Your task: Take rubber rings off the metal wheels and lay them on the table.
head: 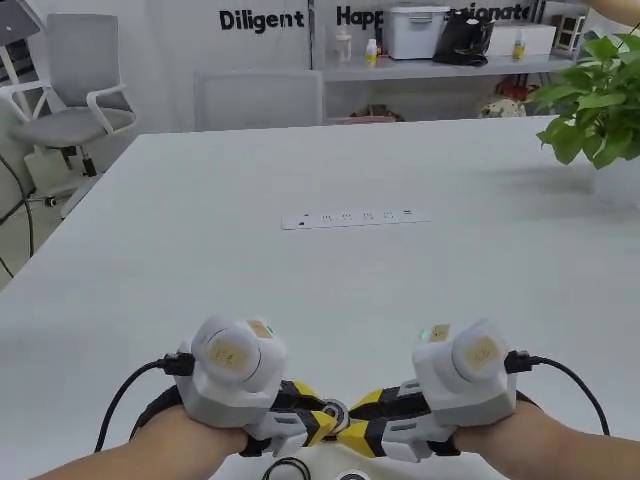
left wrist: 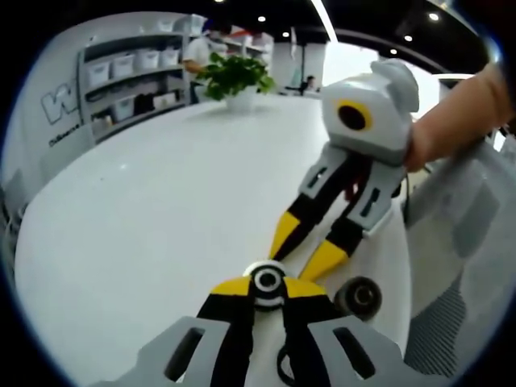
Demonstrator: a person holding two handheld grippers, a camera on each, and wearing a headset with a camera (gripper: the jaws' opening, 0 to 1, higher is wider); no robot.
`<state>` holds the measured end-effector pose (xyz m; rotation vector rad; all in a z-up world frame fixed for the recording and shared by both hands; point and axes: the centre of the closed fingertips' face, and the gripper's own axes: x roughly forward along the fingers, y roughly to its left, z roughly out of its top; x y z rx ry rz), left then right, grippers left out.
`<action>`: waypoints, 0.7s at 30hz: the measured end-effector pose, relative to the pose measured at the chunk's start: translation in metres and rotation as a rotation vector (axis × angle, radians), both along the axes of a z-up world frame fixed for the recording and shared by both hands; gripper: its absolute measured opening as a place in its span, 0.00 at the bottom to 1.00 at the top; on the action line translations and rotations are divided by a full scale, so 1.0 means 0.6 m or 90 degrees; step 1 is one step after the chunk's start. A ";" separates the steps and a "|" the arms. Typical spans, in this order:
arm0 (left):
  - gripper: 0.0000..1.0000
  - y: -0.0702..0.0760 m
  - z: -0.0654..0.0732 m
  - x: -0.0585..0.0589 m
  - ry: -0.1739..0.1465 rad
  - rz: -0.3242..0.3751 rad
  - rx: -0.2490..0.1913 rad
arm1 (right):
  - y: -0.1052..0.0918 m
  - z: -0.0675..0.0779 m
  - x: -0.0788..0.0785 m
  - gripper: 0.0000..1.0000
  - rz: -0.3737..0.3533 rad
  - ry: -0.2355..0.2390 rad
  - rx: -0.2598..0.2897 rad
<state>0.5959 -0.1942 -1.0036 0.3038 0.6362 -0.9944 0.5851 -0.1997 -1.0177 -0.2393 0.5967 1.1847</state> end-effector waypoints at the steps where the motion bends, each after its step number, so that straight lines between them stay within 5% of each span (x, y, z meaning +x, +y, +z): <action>1: 0.13 0.000 0.000 0.000 0.000 0.000 0.000 | 0.000 0.000 0.000 0.15 0.001 -0.002 -0.001; 21: 0.13 0.000 0.000 0.000 0.000 0.003 -0.002 | 0.017 0.000 0.006 0.25 0.000 -0.008 0.008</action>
